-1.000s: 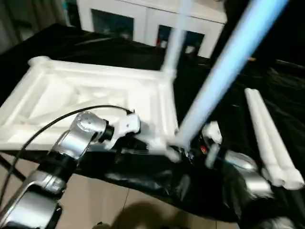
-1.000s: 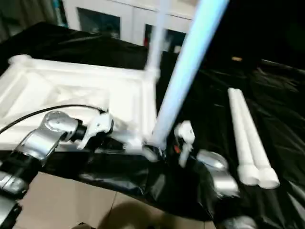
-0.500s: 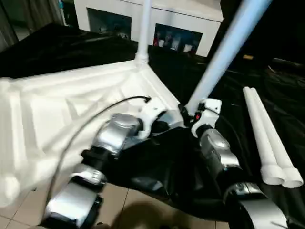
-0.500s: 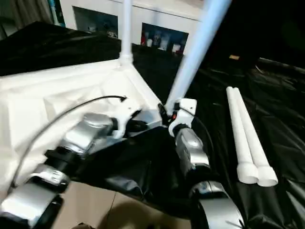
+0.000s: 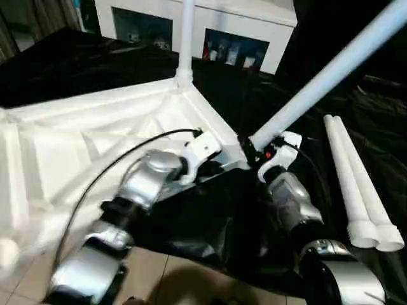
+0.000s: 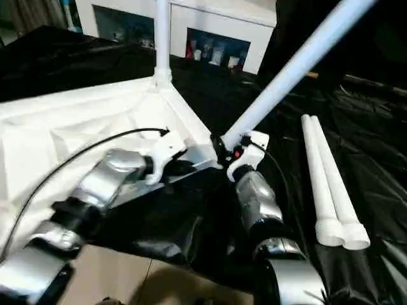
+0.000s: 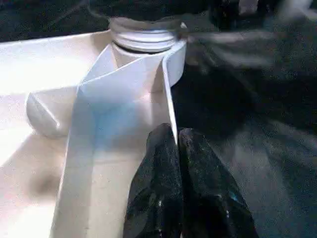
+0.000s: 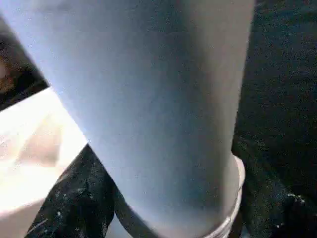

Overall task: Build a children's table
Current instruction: Insert table leg to table base

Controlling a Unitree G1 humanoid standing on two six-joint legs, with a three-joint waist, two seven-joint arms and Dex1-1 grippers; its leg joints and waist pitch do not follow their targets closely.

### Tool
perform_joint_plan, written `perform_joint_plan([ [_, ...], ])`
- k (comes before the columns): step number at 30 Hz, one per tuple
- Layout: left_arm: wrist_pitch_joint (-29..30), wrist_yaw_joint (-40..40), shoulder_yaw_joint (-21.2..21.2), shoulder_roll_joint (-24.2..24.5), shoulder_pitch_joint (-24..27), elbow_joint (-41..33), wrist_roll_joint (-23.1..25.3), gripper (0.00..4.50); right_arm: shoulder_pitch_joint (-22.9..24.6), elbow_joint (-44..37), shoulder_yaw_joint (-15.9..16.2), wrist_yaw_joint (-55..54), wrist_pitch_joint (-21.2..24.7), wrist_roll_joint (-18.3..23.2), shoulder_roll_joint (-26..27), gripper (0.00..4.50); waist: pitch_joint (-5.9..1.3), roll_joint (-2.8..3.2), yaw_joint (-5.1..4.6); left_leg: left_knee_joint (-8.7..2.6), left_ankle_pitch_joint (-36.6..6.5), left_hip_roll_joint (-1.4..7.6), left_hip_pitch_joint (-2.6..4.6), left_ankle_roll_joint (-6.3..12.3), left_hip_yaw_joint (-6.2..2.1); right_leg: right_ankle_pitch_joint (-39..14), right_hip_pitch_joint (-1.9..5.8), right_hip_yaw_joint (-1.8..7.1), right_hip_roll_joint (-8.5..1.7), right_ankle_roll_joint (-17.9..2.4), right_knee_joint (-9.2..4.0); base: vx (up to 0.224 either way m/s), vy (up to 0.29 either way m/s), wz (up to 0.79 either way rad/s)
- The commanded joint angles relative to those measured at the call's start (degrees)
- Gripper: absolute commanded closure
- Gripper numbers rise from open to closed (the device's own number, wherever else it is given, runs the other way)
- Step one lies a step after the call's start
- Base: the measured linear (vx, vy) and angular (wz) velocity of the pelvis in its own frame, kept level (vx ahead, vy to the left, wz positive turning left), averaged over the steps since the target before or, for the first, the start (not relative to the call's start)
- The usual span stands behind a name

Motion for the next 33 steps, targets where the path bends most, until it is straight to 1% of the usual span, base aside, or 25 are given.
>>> perform_joint_plan([
  [1,-6.5,-10.6,-5.3,1.4,-0.5,-0.9,0.8,4.5,3.4,-4.0,2.4,6.2,5.7,0.2,-3.5,1.73,-3.78,0.73,0.33,-3.42,-5.5,0.36,0.14,6.05,0.64,-0.8,3.75,2.5,-2.81,-14.1,-3.12,0.0,0.0,0.0],
  [2,-7.7,-11.7,-5.6,2.0,-0.8,-0.4,1.0,4.5,4.1,-5.6,2.9,7.9,6.6,0.4,-4.4,1.73,-3.72,0.82,0.43,-3.41,-5.2,0.41,0.2,6.25,0.64,0.0,3.63,2.5,-2.78,-14.2,-3.04,0.0,0.0,0.0],
  [4,-11.3,-14.4,-4.7,3.3,-2.9,2.3,0.3,4.5,7.8,-14.3,4.0,12.5,10.8,2.8,-8.4,1.73,-3.87,0.91,0.73,-3.35,-5.2,0.5,0.63,6.32,0.81,0.9,3.44,2.5,-2.88,-14.8,-2.93,0.0,0.0,0.0],
  [5,-12.1,-15.0,-4.1,3.5,-3.7,3.3,-0.1,4.5,9.2,-17.6,4.2,14.0,12.5,3.9,-9.8,1.73,-3.82,0.69,1.5,-3.22,-4.2,0.42,0.74,6.37,0.98,2.4,3.51,2.57,-2.7,-15.0,-2.79,0.0,0.0,0.0],
  [6,-13.9,-15.3,-3.6,3.6,-4.6,4.3,-0.2,4.5,10.7,-21.0,4.2,15.3,14.0,5.0,-11.1,1.73,-4.29,1.08,1.7,-3.12,-4.1,0.4,0.82,6.29,0.97,2.9,3.75,2.57,-2.76,-15.2,-2.62,0.0,0.0,0.0],
  [7,-16.2,-14.6,-2.4,3.6,-5.8,5.7,-0.6,4.5,12.9,-26.2,3.9,16.6,16.3,6.6,-12.6,1.73,-4.28,0.78,2.09,-3.05,-3.9,0.46,1.04,6.26,1.12,3.4,3.51,2.55,-2.87,-15.4,-2.67,0.0,0.0,0.0],
  [8,-16.5,-14.4,-1.9,3.5,-6.0,5.8,-1.0,4.5,13.5,-27.8,3.8,16.8,17.0,7.1,-12.9,1.73,-4.56,0.89,2.12,-2.99,-3.7,0.42,0.87,6.16,1.08,3.9,3.81,2.55,-2.88,-15.7,-2.44,0.0,0.0,0.0],
  [9,-16.7,-14.5,-0.9,3.4,-6.4,6.0,-1.9,4.5,14.7,-30.6,3.8,17.1,18.1,8.0,-13.5,1.73,-4.58,0.7,2.55,-2.93,-3.8,0.45,0.56,5.91,1.03,4.6,4.04,2.53,-3.11,-15.3,-2.36,0.0,0.0,0.0],
  [10,-16.7,-14.5,-0.9,3.4,-6.4,6.0,-1.9,4.23,14.7,-30.6,3.8,17.1,18.1,8.0,-13.5,1.73,-4.58,0.7,2.55,-2.93,-3.8,0.45,0.56,5.91,1.03,4.6,4.04,2.53,-3.11,-15.3,-2.36,0.0,0.0,0.0],
  [11,-17.0,-15.5,0.3,3.4,-6.9,6.0,-3.8,4.06,16.6,-35.2,3.6,17.6,20.3,9.2,-14.3,1.73,-4.57,0.78,2.46,-3.07,-4.7,0.34,0.26,5.23,0.92,2.3,4.13,2.41,-3.24,-15.0,-2.55,0.0,0.0,0.0],
  [14,-17.0,-17.2,1.3,3.5,-7.1,5.8,-5.5,3.95,18.0,-38.8,3.5,17.9,22.0,10.1,-14.8,1.73,-4.69,0.87,2.61,-3.09,-6.1,0.51,0.37,4.12,0.84,-0.1,4.02,2.45,-3.48,-14.7,-2.7,0.0,0.0,0.0],
  [15,-12.2,-18.6,4.8,3.8,-7.3,3.0,-9.9,3.77,19.0,-42.6,3.3,16.9,22.9,10.8,-14.6,1.73,-4.77,0.93,2.73,-3.02,-6.6,0.51,0.51,2.96,0.87,-0.7,4.02,2.47,-3.45,-15.1,-2.55,0.0,0.0,0.0],
  [16,-11.0,-18.7,5.7,3.9,-7.4,2.5,-10.9,3.77,19.0,-43.1,3.4,16.7,23.0,10.8,-14.5,1.73,-4.77,0.93,2.73,-3.02,-6.6,0.51,0.51,2.96,0.87,-0.7,4.02,2.47,-3.45,-15.1,-2.55,0.0,0.0,0.0],
  [17,-7.0,-18.9,8.7,4.0,-8.0,0.8,-14.2,3.65,19.0,-44.7,3.8,16.0,23.5,10.8,-14.3,1.73,-4.69,0.99,2.65,-3.06,-6.6,0.48,0.35,2.47,0.88,-0.3,4.01,2.47,-3.42,-15.4,-2.43,0.0,0.0,0.0],
  [18,-5.5,-18.3,10.6,3.5,-8.5,0.2,-16.3,3.56,18.9,-45.5,4.3,15.3,24.2,10.5,-14.2,1.73,-4.72,0.73,2.58,-3.03,-6.7,0.26,0.19,2.13,0.8,-1.2,4.19,2.36,-3.25,-15.0,-2.5,0.0,0.0,0.0],
  [19,-5.2,-18.2,10.8,3.4,-8.5,0.1,-16.6,3.53,18.9,-45.6,4.4,15.2,24.2,10.5,-14.2,1.73,-4.7,0.81,2.56,-2.98,-6.7,0.2,0.22,2.05,0.84,-1.5,4.17,2.38,-3.25,-14.9,-2.53,0.0,0.0,0.0],
  [20,-3.3,-17.2,12.8,2.6,-8.8,-1.0,-19.0,3.46,18.7,-46.2,5.1,14.6,24.9,9.9,-14.3,1.73,-4.73,0.88,2.51,-2.94,-6.5,0.18,0.3,1.88,0.87,-1.4,4.12,2.41,-3.24,-14.9,-2.46,0.0,0.0,0.0],
  [21,0.4,-16.2,15.1,1.1,-8.9,-3.3,-22.9,3.33,18.6,-46.9,6.5,13.9,25.5,8.8,-14.5,1.73,-4.73,0.67,2.58,-2.88,-5.8,0.19,0.22,1.79,0.87,-1.0,4.23,2.4,-3.24,-15.3,-2.3,0.0,0.0,0.0],
  [25,6.5,-14.0,17.2,-2.0,-8.0,-8.3,-28.8,3.1,18.0,-47.0,8.3,11.9,27.2,6.7,-14.3,1.73,-4.91,0.43,2.92,-2.59,-4.1,0.1,0.16,2.51,0.97,1.1,4.25,2.39,-3.07,-15.7,-2.09,0.0,0.0,0.0],
  [26,8.4,-13.4,16.6,-3.3,-7.1,-10.5,-30.1,3.0,17.9,-47.7,9.1,11.7,28.7,6.6,-14.4,1.73,-4.92,0.1,3.01,-2.54,-3.8,0.06,0.11,2.79,0.97,1.1,4.27,2.35,-3.04,-15.6,-2.14,0.0,0.0,0.0],
  [27,9.6,-12.3,15.6,-4.8,-6.0,-12.7,-30.6,2.85,17.8,-48.9,10.0,11.7,30.6,6.7,-14.6,1.73,-4.96,0.14,3.24,-2.47,-3.1,0.13,0.08,3.18,0.95,1.8,4.38,2.4,-3.07,-15.4,-2.04,0.0,0.0,0.0],
  [29,9.4,-11.9,15.3,-5.2,-5.8,-12.9,-30.2,2.67,17.7,-49.3,10.4,11.6,31.2,6.7,-14.7,1.73,-4.94,0.18,3.4,-2.43,-2.9,0.07,0.08,3.51,0.94,1.9,4.38,2.38,-3.0,-15.1,-2.09,0.0,0.0,0.0],
  [30,10.7,-11.7,14.0,-6.4,-4.7,-14.6,-29.9,2.63,17.8,-51.7,11.7,11.8,34.0,6.8,-15.3,1.73,-4.96,0.13,3.44,-2.39,-2.9,0.06,0.14,3.74,0.97,1.5,4.31,2.4,-2.95,-14.5,-2.18,0.0,0.0,0.0],
  [32,11.4,-11.3,13.7,-7.3,-4.4,-15.0,-29.8,2.45,17.9,-53.1,12.4,11.8,35.6,7.3,-15.5,1.73,-4.92,0.15,3.45,-2.43,-3.6,0.09,0.04,3.4,0.86,-0.3,4.41,2.41,-3.04,-13.4,-2.33,0.0,0.0,0.0],
  [33,11.5,-10.8,13.5,-8.0,-4.4,-14.8,-29.5,2.31,17.8,-53.8,12.8,11.8,36.3,7.6,-15.5,1.73,-4.91,-0.14,3.41,-2.39,-4.4,0.05,-0.04,2.93,0.86,-2.3,4.39,2.44,-3.1,-12.7,-2.53,0.0,0.0,0.0],
])
